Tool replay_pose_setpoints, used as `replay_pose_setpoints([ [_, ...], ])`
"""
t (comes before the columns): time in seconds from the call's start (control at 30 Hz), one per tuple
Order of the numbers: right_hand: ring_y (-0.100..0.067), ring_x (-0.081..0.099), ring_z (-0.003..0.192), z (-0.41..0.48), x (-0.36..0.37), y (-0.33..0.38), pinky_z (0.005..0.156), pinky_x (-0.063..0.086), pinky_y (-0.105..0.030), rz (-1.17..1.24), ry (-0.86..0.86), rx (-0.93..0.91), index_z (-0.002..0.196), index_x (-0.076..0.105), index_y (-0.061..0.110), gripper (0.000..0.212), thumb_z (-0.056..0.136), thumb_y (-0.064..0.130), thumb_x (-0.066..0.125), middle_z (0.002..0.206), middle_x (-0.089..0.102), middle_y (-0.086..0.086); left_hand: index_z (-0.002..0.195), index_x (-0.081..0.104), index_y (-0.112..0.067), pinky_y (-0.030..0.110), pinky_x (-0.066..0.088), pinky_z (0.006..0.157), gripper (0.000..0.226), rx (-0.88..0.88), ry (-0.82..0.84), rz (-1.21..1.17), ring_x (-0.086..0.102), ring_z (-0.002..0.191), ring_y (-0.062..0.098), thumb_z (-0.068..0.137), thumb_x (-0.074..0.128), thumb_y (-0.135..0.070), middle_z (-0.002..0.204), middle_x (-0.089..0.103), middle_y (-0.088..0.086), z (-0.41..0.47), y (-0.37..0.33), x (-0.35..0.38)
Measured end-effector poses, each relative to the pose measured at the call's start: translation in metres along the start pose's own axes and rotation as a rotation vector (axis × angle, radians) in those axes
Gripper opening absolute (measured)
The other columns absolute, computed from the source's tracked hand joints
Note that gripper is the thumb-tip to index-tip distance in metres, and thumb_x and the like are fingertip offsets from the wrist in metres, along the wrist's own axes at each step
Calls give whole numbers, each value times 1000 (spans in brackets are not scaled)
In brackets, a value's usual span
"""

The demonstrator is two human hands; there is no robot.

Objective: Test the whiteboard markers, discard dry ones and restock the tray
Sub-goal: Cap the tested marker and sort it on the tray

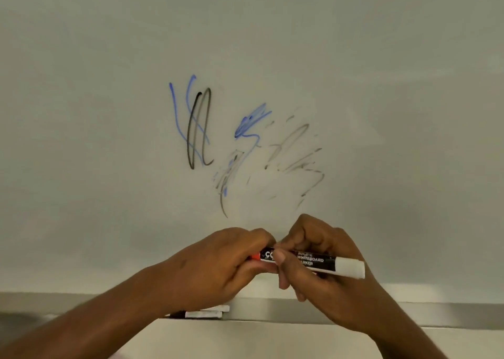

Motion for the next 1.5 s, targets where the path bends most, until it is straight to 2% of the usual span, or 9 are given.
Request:
replay_pose_setpoints([
  [0.13, -22, 62, 47, 9, -5, 13, 41, 47, -38, -85, -32, -70, 85, 55, 24, 16, 84, 32, 68, 62, 67, -2, 105, 31, -48, 8, 38, 64, 44, -221, -38, -14, 45, 74, -3, 73, 51, -71, 83, 41, -18, -14, 30, -29],
  [0.33, -9, 55, 60, 53, -45, 15, 57, 41, -7, -624, -453, -309, 87, 63, 7, 16, 77, 11, 75, 69, 64, 1, 102, 41, -14, 29, 37, 72, 70, -501, -739, 397, 39, 80, 17, 56, 81, -49, 90, 41, 4, -34, 91, -113],
  [0.47, -18, 52, 58, 71, -36, -2, 55, 45, -28, -746, -443, -425, 85, 63, 0, 10, 81, 6, 70, 69, 59, -6, 110, 45, 0, 33, 35, 77, 83, -638, -739, 480, 36, 91, 23, 47, 92, -25, 108, 41, 20, -30, 114, -124],
  [0.77, -13, 51, 61, 16, -16, -74, 58, 45, -20, -736, -470, -267, 85, 58, 10, 11, 81, 10, 68, 73, 57, -3, 108, 45, 2, 31, 33, 79, 91, -536, -769, 451, 30, 92, 16, 36, 94, -26, 109, 39, 22, -30, 129, -129],
  [0.9, -15, 54, 62, 8, 4, -91, 57, 47, -23, -884, -281, -204, 91, 61, 9, 16, 78, 11, 71, 77, 57, -2, 107, 46, 1, 33, 35, 79, 91, -538, -760, 457, 31, 91, 19, 35, 94, -29, 109, 39, 23, -30, 132, -130],
  [1.17, -12, 45, 61, 41, -39, -35, 63, 35, -10, -735, -883, -334, 74, 57, -7, 11, 79, -1, 64, 68, 53, -11, 108, 46, 1, 31, 35, 78, 87, -502, -765, 447, 34, 92, 21, 41, 93, -29, 111, 39, 22, -33, 130, -126],
  [1.27, -13, 46, 62, 28, -16, -65, 61, 37, -13, -776, -720, -334, 82, 55, 1, 9, 82, 5, 63, 70, 53, -10, 110, 45, 3, 30, 34, 78, 84, -487, -782, 441, 35, 92, 20, 47, 92, -27, 111, 40, 23, -37, 128, -122],
  [1.37, -13, 48, 56, 3, 8, -101, 50, 43, -24, -854, -509, -240, 85, 50, 11, 11, 85, 16, 60, 69, 53, -5, 111, 45, 3, 31, 35, 78, 74, -488, -790, 403, 34, 92, 17, 57, 88, -23, 109, 42, 24, -45, 132, -115],
  [1.5, -16, 45, 48, -24, 16, -120, 46, 40, -23, -626, -650, 150, 71, 43, 21, 28, 84, 10, 64, 57, 48, 1, 107, 52, -7, 18, 40, 79, 19, -534, -762, 283, 40, 88, 11, 88, 57, -4, 105, 46, 13, -40, 138, -100],
])
Point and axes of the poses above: each hand's wrist, its own z-axis towards the middle knuckle, its own x-axis out of the palm, y = z × x, the point moved 4 cm from there along z, towards the middle knuckle
